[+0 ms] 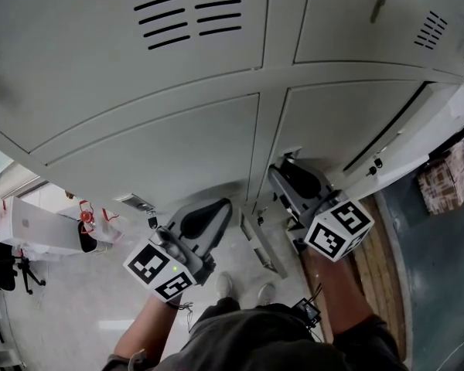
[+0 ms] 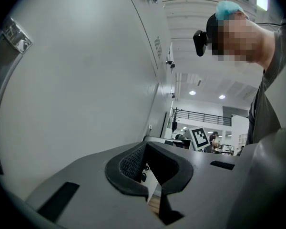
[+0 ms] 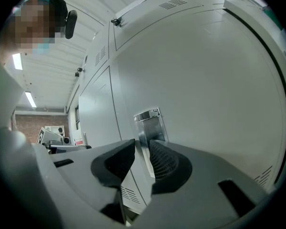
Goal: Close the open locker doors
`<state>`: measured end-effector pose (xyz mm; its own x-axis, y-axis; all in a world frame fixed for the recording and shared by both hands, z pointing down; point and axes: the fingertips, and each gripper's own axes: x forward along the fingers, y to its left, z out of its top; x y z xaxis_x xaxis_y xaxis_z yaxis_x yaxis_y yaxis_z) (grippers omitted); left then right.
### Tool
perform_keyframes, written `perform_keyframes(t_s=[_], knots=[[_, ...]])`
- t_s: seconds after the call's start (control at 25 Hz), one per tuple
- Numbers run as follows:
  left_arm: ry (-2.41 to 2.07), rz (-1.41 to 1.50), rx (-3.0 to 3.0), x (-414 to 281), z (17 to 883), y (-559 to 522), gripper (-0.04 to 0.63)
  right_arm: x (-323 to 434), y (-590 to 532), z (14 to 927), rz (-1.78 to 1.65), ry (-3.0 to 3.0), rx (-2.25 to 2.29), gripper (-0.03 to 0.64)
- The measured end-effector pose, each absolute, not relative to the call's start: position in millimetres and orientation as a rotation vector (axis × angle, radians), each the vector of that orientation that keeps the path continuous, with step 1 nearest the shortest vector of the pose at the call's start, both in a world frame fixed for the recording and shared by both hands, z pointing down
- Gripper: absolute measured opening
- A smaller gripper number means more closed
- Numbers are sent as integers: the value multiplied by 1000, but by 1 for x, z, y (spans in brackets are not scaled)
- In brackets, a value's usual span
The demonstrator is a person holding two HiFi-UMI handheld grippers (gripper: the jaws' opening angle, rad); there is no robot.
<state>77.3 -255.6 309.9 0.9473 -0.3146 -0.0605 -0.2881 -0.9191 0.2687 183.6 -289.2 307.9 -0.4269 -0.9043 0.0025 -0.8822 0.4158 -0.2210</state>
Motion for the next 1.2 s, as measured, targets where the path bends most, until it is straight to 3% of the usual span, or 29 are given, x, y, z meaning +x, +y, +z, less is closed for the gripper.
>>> perform_keyframes(t_s=[1.2], knots=[[-497, -120, 2858, 79, 306, -244, 8, 193, -283, 312, -281, 2510, -1620, 88]])
